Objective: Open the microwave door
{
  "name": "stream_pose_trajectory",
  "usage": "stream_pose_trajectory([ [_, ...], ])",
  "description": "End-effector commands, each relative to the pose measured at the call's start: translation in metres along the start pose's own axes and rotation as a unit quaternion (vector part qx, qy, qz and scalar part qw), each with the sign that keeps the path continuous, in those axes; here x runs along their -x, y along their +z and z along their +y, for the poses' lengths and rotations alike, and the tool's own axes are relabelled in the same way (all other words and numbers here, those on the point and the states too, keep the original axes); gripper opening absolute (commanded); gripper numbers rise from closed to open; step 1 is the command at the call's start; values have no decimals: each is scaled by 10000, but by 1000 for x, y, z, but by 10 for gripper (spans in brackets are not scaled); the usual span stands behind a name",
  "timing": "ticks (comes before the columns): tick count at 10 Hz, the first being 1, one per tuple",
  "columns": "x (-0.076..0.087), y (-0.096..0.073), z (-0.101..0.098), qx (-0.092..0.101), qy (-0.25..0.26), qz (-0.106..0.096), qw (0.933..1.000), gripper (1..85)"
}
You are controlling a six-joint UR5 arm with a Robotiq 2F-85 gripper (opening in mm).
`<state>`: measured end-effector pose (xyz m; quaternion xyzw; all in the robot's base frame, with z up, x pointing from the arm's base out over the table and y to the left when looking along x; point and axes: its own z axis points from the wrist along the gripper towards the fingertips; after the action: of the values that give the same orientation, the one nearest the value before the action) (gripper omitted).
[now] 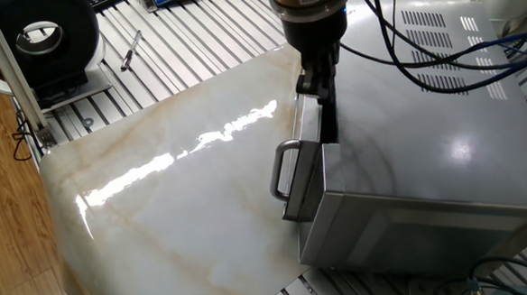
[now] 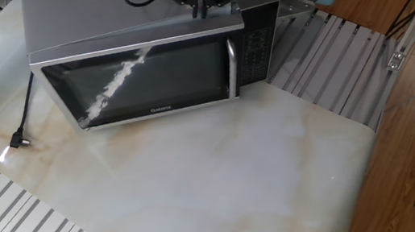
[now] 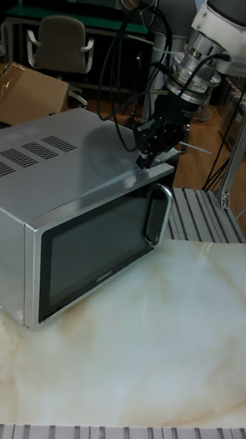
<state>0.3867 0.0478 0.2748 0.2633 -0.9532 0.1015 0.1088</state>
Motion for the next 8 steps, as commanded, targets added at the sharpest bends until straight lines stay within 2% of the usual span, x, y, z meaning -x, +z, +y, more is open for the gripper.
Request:
stream_pose_trajectory([
  [1,2,3,6,122,5,9,9999,107],
  [2,-2,4,10,155,39,106,9998,53],
  [5,-7,9,9,130,59,266,9995,23],
  [8,-2,10,13,156,106,240,9995,20],
])
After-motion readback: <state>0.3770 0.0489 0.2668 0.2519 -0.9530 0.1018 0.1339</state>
